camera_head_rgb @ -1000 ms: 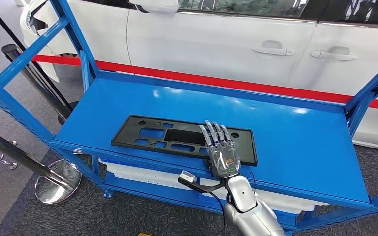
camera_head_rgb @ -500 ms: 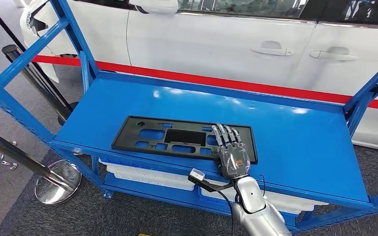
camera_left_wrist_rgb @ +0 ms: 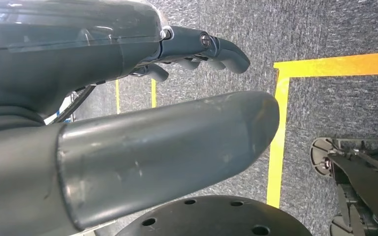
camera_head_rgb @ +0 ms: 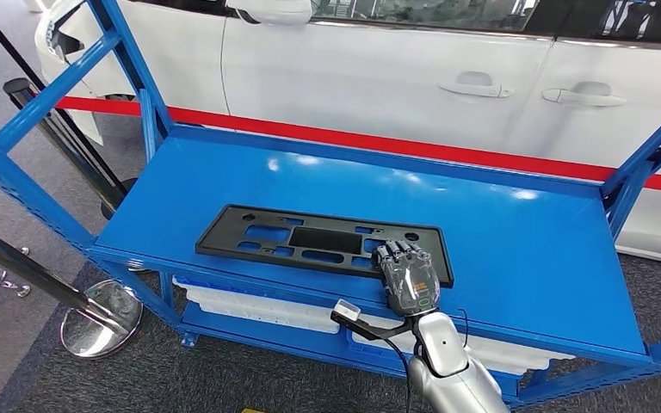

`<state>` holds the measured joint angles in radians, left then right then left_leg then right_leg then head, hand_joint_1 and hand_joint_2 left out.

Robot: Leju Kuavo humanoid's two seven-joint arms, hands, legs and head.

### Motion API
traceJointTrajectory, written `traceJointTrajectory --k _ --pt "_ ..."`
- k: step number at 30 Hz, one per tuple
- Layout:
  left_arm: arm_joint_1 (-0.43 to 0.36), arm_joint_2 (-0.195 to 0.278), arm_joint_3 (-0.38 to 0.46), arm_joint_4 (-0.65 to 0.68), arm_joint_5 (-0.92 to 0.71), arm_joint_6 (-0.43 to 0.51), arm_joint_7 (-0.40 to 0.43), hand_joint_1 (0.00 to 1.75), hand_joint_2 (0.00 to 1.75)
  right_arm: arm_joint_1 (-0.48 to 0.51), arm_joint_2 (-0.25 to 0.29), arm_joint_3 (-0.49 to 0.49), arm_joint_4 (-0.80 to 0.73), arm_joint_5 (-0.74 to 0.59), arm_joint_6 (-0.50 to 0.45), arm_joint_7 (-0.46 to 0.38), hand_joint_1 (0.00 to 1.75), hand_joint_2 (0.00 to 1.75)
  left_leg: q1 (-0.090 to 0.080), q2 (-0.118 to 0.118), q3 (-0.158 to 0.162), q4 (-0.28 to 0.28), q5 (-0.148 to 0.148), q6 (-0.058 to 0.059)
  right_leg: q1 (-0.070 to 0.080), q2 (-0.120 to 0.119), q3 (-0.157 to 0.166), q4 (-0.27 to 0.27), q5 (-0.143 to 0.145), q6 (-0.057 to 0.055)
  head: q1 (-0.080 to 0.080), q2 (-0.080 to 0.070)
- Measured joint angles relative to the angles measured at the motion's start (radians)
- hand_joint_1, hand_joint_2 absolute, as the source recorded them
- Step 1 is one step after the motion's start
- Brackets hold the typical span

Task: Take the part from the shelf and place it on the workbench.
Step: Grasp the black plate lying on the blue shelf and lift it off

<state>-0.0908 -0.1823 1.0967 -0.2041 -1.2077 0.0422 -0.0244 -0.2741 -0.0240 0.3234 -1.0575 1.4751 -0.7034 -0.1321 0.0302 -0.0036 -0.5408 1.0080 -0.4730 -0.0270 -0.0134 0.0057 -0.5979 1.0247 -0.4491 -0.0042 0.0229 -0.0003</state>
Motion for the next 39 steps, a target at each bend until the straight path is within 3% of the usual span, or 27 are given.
traceJointTrajectory --k 16,20,24,30,39 --pt "0.0 0.0 0.0 0.0 -0.001 0.007 -0.004 0.0 0.0 0.008 0.0 -0.01 -0.021 -0.005 0.0 -0.02 1.75 1.75 0.0 0.0 0.0 0.0 0.0 0.0 0.0 0.0 0.0 0.0 0.0 0.0 0.0 0.0" --pt "0.0 0.0 0.0 0.0 0.003 0.007 -0.004 0.0 0.0 0.028 0.002 -0.026 -0.053 -0.043 0.0 -0.066 1.75 1.75 0.0 0.0 -0.001 0.0 0.0 0.0 0.0 0.0 0.0 0.0 0.0 0.0 0.0 0.0" --pt "0.0 0.0 0.001 0.0 0.011 0.006 -0.004 0.0 1.75 0.068 0.021 -0.055 -0.12 -0.104 0.0 -0.146 1.75 1.75 0.0 0.0 -0.002 0.0 -0.001 0.0 0.0 0.0 0.0 0.0 0.0 0.0 0.0 0.0" --pt "0.002 0.001 0.005 0.0 0.023 -0.002 -0.002 0.0 1.75 0.149 0.074 -0.118 -0.232 -0.241 0.0 -0.289 1.75 1.75 0.0 0.0 -0.003 0.0 -0.001 0.0 0.0 0.0 -0.001 0.0 0.0 0.0 0.0 0.0" --pt "0.004 0.004 0.017 0.0 0.034 0.004 -0.023 0.0 1.75 0.227 0.109 -0.148 -0.352 -0.379 0.001 -0.369 1.75 1.75 0.0 0.0 -0.003 0.0 -0.001 0.0 0.0 0.0 -0.001 0.0 0.0 0.0 0.0 0.0"
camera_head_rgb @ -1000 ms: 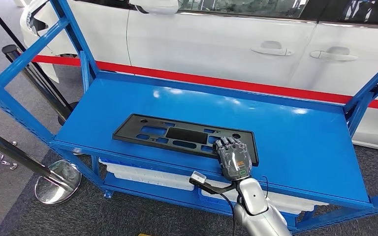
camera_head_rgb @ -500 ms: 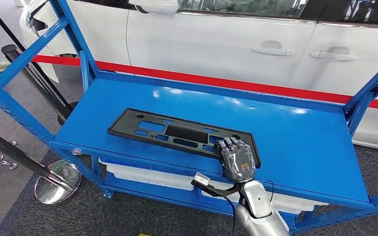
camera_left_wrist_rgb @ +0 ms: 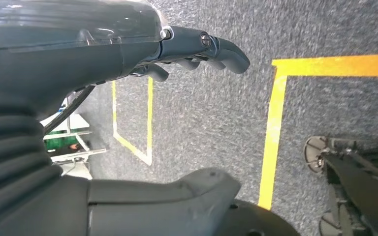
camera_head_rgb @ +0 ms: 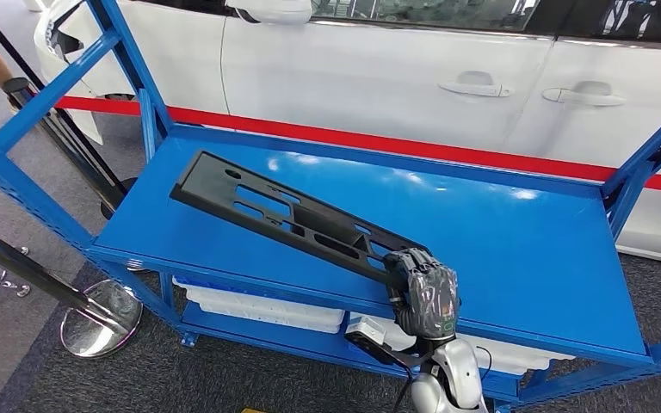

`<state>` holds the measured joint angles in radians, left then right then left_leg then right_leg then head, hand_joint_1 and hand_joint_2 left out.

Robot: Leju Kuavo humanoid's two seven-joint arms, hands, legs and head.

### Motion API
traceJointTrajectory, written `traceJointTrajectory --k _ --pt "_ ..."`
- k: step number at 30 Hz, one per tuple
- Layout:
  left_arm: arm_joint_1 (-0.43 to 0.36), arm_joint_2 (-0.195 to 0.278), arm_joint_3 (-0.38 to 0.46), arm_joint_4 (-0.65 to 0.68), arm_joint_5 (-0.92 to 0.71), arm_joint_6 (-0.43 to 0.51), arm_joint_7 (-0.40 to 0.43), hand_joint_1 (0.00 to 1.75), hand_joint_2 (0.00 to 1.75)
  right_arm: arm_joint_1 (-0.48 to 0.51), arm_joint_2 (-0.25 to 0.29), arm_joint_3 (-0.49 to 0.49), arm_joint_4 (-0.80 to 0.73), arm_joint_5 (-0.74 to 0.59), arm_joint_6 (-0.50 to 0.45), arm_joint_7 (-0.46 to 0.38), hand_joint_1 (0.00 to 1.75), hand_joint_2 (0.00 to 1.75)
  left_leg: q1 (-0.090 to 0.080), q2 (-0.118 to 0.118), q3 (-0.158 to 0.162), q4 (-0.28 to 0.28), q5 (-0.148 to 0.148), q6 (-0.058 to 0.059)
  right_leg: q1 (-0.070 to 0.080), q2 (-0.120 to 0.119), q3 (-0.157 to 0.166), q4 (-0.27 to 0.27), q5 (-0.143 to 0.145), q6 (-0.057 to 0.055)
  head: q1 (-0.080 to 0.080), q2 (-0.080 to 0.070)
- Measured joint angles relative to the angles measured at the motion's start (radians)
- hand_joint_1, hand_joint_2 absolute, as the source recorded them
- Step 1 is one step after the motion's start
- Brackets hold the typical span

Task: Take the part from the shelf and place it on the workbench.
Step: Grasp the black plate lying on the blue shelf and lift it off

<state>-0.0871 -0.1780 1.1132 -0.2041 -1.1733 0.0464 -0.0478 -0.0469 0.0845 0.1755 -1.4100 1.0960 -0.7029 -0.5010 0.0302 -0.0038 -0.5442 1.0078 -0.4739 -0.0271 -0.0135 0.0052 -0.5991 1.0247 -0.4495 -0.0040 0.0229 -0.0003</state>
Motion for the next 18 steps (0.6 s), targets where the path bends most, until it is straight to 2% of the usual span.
traceJointTrajectory --k 8,14,18 --pt "0.001 0.003 0.009 0.0 -0.008 0.012 -0.016 0.0 1.75 0.042 0.001 0.017 -0.098 -0.026 0.001 0.001 1.75 1.75 0.0 0.0 0.0 0.0 -0.001 0.0 0.0 0.0 0.0 0.0 0.0 0.0 0.0 0.0" --pt "0.004 0.006 0.007 0.0 -0.041 0.063 -0.069 0.0 1.75 0.09 -0.002 0.036 -0.199 -0.052 0.001 -0.006 1.75 1.75 0.0 0.0 0.0 0.0 -0.001 0.0 0.0 0.0 0.0 0.0 0.0 0.0 0.0 0.0" --pt "0.006 0.011 0.007 0.0 -0.041 0.031 -0.042 0.0 1.75 0.121 -0.01 0.057 -0.285 -0.053 0.001 -0.016 1.75 1.75 0.0 0.0 0.0 0.0 -0.002 0.0 0.0 0.0 0.0 0.0 -0.001 0.0 0.0 0.0"
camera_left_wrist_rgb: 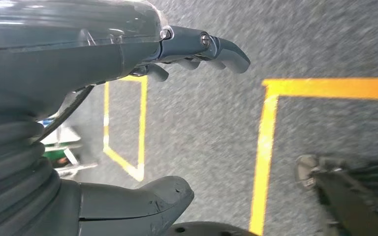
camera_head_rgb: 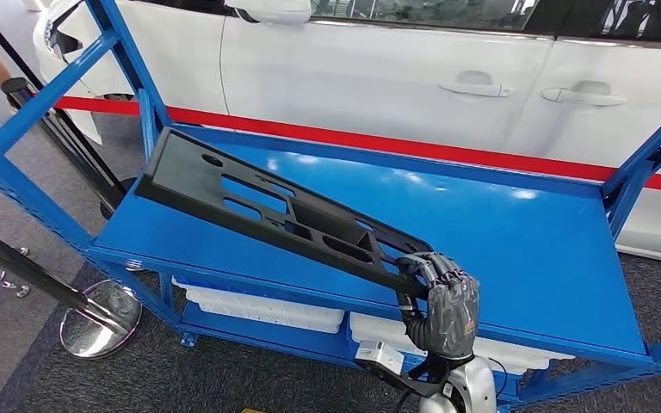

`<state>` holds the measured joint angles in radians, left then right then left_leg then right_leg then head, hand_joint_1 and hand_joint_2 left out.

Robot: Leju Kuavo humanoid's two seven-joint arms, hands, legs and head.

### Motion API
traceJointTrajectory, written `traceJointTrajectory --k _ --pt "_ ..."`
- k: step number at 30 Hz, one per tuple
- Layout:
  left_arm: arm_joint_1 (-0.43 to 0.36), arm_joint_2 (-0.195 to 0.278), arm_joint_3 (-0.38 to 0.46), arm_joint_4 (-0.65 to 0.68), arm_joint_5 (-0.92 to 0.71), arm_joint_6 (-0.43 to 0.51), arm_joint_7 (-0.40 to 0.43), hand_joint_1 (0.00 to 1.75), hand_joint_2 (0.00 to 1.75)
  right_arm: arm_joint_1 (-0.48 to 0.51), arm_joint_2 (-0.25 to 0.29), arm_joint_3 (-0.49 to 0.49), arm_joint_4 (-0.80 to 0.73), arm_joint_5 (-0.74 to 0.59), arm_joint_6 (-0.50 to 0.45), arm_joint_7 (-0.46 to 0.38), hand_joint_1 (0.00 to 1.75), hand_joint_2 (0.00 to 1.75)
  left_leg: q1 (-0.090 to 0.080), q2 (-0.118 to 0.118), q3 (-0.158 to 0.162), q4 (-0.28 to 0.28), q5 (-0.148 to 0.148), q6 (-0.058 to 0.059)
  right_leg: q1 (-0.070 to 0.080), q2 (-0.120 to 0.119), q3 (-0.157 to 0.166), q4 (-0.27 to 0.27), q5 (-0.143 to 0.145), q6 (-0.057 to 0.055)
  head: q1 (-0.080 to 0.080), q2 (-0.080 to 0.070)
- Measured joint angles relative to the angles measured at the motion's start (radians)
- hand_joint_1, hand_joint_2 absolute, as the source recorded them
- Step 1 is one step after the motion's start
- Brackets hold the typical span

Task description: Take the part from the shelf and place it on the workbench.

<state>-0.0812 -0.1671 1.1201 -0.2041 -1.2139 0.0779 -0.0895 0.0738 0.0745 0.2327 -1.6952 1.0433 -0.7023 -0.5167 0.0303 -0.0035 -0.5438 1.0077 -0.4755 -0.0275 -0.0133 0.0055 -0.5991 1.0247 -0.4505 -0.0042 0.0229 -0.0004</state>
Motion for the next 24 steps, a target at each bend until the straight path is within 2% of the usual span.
traceJointTrajectory --k 12,24 --pt "0.003 0.002 0.003 0.0 0.021 -0.014 0.019 0.0 1.75 0.051 -0.023 0.044 -0.177 -0.01 0.001 -0.044 1.75 1.75 0.0 0.0 0.0 0.0 0.0 0.0 0.0 0.0 0.0 0.0 0.0 0.0 0.0 0.0" --pt "0.003 0.002 0.004 0.0 0.022 -0.02 0.013 0.0 1.75 0.058 -0.037 0.066 -0.205 -0.019 0.002 -0.036 1.75 1.75 0.0 0.0 0.0 0.0 0.0 0.0 0.0 0.0 0.0 0.0 0.0 0.0 0.0 0.0"
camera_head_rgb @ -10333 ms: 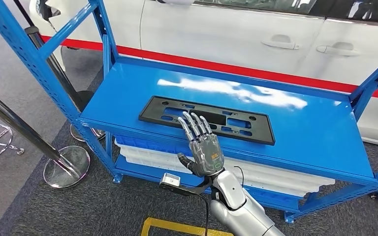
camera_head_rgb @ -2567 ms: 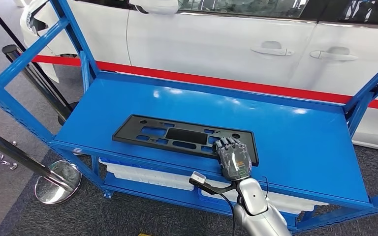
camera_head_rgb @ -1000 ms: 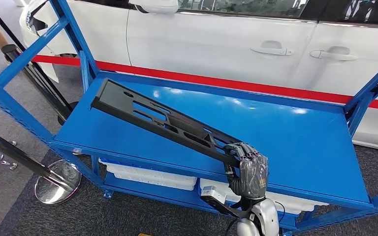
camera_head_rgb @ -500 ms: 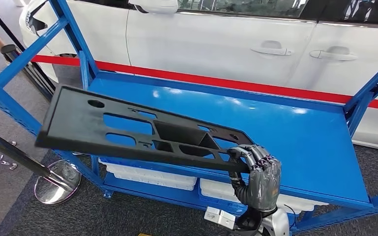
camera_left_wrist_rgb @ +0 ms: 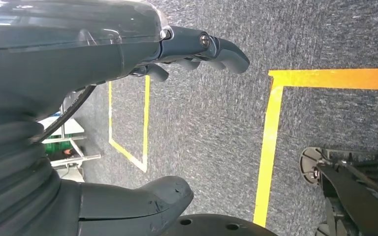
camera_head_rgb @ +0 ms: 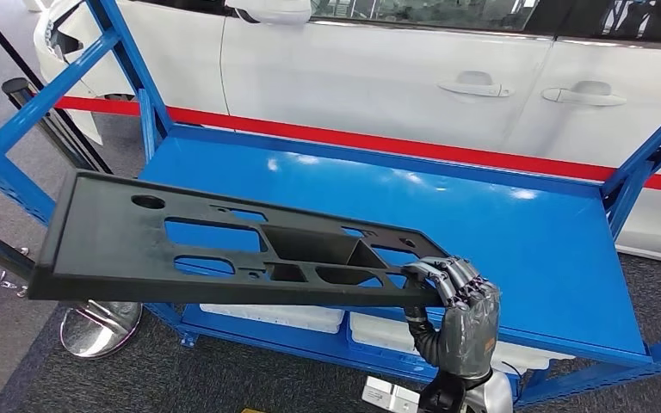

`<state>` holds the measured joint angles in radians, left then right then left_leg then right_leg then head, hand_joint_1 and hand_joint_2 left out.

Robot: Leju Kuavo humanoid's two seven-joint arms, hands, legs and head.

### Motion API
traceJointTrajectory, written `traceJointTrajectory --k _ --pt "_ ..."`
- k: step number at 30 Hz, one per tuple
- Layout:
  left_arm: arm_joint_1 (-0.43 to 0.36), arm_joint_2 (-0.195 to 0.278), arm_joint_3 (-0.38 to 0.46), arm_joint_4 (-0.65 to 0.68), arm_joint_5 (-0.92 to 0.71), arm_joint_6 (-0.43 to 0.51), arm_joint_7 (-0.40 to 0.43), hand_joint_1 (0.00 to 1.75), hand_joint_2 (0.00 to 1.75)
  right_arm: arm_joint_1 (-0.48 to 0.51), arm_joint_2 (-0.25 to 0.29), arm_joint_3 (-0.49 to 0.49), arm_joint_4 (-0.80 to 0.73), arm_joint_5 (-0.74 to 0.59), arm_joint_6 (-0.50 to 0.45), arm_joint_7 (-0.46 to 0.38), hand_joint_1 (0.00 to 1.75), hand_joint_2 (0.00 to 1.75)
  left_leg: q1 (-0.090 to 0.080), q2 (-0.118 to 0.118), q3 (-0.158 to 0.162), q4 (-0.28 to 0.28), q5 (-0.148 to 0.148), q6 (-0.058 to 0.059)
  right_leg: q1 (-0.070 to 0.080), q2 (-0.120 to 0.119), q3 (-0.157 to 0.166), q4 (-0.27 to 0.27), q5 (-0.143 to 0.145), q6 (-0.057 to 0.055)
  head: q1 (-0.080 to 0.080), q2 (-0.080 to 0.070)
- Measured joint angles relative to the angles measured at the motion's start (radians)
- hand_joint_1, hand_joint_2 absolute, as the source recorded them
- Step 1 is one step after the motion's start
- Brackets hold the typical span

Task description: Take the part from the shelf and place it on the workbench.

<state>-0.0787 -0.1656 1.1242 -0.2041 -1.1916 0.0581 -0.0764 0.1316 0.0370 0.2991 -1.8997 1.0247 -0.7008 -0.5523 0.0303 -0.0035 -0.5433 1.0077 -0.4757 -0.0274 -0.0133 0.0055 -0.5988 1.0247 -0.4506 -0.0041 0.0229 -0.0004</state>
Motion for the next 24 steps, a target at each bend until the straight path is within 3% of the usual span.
traceJointTrajectory --k 24 --pt "0.0 0.0 0.015 0.0 0.017 0.009 -0.023 0.0 1.75 0.003 -0.011 0.016 0.0 -0.044 0.0 -0.031 1.75 1.75 0.0 0.0 0.0 0.0 0.0 0.0 0.0 0.0 0.0 0.0 0.0 0.0 0.0 0.0"
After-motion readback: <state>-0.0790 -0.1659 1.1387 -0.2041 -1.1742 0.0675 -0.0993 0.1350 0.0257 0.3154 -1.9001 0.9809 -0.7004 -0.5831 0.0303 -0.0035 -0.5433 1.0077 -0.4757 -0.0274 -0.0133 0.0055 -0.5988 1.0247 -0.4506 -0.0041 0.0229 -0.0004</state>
